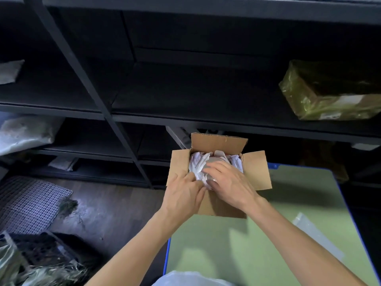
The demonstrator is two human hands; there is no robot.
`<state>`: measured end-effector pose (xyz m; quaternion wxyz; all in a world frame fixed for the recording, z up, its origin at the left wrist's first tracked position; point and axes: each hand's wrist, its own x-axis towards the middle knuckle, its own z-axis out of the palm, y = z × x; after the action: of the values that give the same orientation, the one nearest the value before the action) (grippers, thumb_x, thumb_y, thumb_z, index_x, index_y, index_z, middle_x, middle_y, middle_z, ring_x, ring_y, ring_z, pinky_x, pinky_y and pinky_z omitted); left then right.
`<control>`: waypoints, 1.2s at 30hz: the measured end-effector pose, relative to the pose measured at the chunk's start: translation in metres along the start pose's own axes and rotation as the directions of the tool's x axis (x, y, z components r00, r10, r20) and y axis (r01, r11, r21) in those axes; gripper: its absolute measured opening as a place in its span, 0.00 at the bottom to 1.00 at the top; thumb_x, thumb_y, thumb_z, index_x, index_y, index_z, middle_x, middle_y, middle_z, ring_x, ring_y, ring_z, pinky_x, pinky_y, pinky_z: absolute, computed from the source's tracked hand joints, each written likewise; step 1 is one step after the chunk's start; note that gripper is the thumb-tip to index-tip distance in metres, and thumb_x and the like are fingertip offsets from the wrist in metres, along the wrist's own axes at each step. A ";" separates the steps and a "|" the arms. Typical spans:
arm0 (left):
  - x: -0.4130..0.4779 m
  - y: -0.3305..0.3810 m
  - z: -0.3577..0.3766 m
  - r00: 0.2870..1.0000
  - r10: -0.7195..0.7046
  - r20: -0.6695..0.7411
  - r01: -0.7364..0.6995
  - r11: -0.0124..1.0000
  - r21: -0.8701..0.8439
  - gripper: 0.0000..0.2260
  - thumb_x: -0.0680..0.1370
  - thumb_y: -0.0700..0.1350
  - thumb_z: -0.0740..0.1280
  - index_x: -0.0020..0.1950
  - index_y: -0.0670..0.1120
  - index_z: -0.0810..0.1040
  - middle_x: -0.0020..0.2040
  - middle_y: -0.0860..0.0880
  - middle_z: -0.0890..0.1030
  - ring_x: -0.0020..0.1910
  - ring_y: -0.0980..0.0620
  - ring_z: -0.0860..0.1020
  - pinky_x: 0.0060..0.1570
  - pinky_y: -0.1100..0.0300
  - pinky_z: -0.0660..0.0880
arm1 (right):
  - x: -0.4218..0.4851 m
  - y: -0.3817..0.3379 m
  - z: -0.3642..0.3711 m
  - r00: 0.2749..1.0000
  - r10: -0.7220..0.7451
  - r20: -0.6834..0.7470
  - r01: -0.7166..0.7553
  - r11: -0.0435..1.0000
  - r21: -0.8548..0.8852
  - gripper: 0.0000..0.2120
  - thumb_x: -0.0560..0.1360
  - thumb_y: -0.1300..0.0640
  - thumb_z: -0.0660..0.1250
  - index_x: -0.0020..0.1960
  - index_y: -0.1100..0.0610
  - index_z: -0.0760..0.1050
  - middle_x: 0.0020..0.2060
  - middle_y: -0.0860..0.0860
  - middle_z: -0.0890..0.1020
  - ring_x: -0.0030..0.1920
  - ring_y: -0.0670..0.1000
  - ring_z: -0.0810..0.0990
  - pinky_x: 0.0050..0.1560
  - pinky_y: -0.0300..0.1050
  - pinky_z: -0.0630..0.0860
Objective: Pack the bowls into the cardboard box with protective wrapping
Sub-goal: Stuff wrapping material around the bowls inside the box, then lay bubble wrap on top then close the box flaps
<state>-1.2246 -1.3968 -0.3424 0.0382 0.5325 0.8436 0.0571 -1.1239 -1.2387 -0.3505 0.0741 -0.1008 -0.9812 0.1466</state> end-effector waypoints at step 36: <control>0.025 0.236 0.103 0.851 0.407 0.333 -0.344 0.909 -0.234 0.18 0.81 0.54 0.60 0.69 0.49 0.70 0.61 0.49 0.76 0.58 0.47 0.74 0.53 0.52 0.75 | -0.323 0.131 -0.008 0.625 0.766 0.150 -0.778 0.628 0.032 0.22 0.80 0.52 0.64 0.74 0.50 0.67 0.70 0.45 0.71 0.70 0.48 0.67 0.61 0.48 0.75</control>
<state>-1.0112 -1.2677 -0.4123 0.2304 0.6834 0.6921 0.0309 -0.7864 -1.1845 -0.4205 -0.0516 -0.4992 -0.8376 0.2159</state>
